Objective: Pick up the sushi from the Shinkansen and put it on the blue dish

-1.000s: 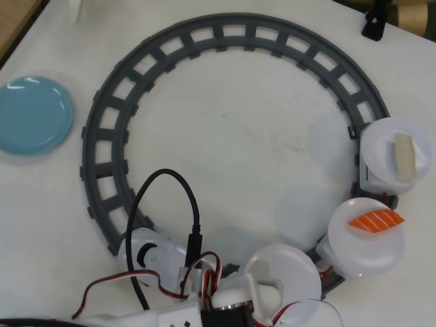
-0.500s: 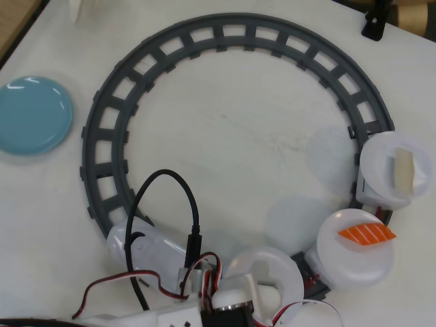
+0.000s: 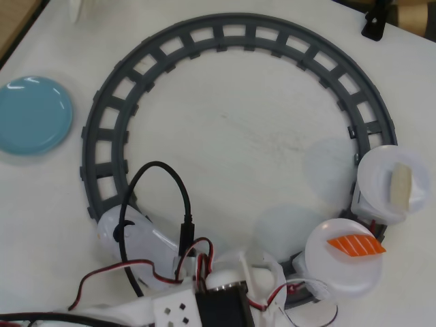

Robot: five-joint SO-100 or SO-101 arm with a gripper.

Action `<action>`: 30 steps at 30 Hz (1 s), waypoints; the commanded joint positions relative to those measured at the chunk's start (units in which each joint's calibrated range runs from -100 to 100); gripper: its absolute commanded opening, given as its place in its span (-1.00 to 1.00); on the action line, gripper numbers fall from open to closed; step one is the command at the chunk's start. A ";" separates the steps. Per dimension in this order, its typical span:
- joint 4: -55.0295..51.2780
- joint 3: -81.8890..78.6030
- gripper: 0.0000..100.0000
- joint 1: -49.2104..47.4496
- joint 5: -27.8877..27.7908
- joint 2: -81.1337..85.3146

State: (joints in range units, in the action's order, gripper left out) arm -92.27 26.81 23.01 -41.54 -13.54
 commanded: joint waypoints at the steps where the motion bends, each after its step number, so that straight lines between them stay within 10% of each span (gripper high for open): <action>1: 1.10 2.50 -0.40 -1.18 -0.04 0.47; 30: 9.93 2.14 -0.19 -1.00 11.89 0.14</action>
State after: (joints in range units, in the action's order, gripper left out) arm -84.37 26.81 20.31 -31.25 -13.71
